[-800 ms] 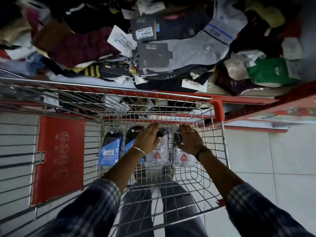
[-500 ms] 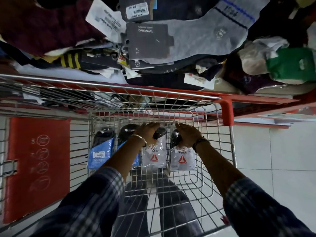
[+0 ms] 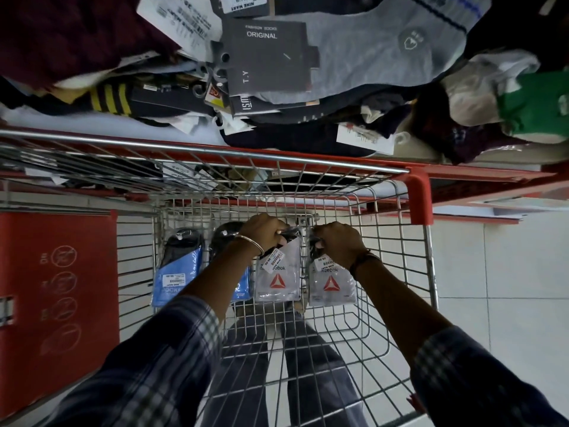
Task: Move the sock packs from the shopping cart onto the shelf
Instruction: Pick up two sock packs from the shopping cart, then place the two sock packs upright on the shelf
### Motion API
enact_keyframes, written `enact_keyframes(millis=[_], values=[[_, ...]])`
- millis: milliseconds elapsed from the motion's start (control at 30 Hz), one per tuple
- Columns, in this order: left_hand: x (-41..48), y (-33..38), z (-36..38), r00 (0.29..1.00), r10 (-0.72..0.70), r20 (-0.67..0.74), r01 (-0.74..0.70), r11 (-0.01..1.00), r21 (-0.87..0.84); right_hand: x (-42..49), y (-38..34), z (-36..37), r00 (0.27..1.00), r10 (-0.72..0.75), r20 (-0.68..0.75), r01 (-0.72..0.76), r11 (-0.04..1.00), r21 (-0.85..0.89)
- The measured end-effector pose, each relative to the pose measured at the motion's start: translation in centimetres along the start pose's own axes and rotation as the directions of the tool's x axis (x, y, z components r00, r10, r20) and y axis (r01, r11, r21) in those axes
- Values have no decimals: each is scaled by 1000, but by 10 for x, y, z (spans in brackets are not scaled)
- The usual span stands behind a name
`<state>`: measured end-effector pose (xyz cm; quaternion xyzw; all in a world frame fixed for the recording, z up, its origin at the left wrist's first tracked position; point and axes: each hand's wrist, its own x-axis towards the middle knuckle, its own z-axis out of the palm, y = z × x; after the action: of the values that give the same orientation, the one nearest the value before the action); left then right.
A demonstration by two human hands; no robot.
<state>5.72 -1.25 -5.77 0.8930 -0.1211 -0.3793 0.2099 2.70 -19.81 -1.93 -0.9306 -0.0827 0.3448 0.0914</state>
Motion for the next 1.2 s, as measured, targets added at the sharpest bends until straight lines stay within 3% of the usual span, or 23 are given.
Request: enact_keyframes(millis=[200,500,700,767,833,967,1033,1200], values=[[-24,7,-4,995,47,-90,-35,991,127,-17,-10,-11,999,10,-40,-13,997,-73],[-111,39,-48,946,177,-271,-53,910,410,-85,-46,-62,960,20,-278,-60,989,-137],[-172,66,-98,863,249,-439,-57,913,405,-135,-70,-115,859,-89,-505,19,990,-143],[-185,74,-112,859,269,-436,-63,900,430,-146,-71,-130,803,-127,-582,58,989,-135],[-212,88,-138,777,337,-531,-47,874,484,-170,-76,-156,687,-167,-707,87,985,-148],[-247,112,-177,475,555,-683,-181,821,541,-203,-79,-203,477,-228,-849,124,974,-192],[-261,126,-198,377,595,-710,-185,799,572,-220,-80,-229,352,-269,-896,147,962,-231],[-288,163,-250,227,656,-719,-211,754,622,-255,-87,-285,126,-333,-934,167,936,-311]])
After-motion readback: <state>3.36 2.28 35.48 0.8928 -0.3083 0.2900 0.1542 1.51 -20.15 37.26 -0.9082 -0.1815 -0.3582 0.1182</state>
